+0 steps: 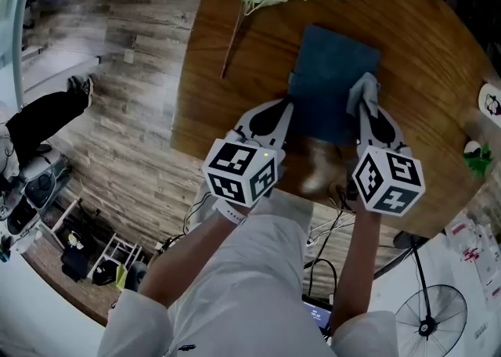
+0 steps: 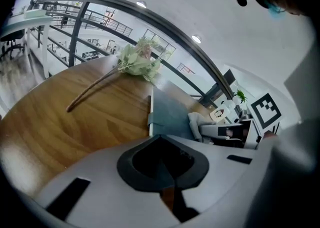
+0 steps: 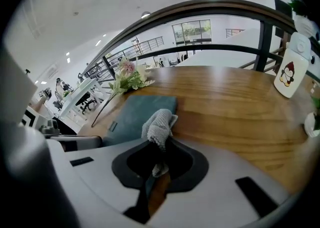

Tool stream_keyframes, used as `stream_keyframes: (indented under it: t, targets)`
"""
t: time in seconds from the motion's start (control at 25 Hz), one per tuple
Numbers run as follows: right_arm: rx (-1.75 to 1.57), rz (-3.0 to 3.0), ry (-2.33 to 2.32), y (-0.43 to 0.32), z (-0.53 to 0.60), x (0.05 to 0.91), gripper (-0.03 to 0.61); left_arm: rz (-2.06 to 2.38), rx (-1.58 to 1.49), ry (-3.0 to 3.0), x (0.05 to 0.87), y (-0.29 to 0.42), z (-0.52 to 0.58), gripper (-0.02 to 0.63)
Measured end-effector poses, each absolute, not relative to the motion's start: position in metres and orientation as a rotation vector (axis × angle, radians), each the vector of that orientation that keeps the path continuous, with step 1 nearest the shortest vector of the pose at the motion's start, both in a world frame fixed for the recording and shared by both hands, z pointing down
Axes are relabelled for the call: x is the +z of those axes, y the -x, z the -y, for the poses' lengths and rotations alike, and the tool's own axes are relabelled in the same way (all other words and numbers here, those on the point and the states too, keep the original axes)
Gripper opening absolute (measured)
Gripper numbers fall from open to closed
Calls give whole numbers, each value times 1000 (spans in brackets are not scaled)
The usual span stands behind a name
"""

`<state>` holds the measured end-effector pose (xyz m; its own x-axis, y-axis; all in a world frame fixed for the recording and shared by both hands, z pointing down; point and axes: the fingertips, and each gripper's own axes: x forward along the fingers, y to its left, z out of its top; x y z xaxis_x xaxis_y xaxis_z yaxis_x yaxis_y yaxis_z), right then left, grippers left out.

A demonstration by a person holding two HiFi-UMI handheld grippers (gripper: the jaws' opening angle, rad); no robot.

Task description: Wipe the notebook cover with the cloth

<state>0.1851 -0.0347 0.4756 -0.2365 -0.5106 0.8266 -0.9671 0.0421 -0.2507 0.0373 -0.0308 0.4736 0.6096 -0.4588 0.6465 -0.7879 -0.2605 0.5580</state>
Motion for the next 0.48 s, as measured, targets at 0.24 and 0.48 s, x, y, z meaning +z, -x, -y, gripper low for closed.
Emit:
stream_keyframes:
  t: [0.24, 0.48]
  targets:
    - [1007, 1749, -1591, -207, 32, 460, 35, 987, 477, -1958, 468, -39, 31, 18]
    - [998, 1820, -1602, -191, 28, 443, 35, 955, 473, -1994, 457, -38, 24, 18]
